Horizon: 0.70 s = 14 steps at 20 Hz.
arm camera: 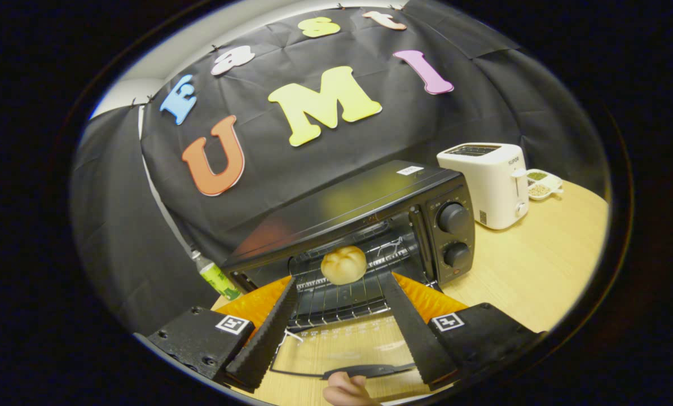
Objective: Open the toaster oven, put the food inside, and close the toaster oven door.
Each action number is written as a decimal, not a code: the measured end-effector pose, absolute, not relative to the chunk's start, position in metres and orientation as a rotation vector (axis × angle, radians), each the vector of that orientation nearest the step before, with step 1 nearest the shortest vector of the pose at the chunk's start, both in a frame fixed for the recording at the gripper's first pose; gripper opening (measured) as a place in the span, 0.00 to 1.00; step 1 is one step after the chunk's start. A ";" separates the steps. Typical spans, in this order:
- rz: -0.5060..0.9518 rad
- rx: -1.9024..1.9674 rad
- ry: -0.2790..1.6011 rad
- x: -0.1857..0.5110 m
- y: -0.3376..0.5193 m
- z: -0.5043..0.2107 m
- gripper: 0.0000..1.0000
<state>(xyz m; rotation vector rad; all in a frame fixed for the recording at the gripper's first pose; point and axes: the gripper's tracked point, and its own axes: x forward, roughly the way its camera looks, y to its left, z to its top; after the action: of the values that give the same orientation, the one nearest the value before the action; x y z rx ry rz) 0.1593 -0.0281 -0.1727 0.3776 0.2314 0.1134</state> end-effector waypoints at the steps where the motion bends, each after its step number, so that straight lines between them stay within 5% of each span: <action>1: 0.114 0.360 0.230 0.149 -0.030 -0.171 1.00; 14: 0.134 0.045 0.469 0.080 -0.005 -0.249 1.00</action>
<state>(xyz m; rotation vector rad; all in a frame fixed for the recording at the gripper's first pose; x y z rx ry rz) 0.0801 -0.0051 -0.2495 0.0453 0.4693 0.1336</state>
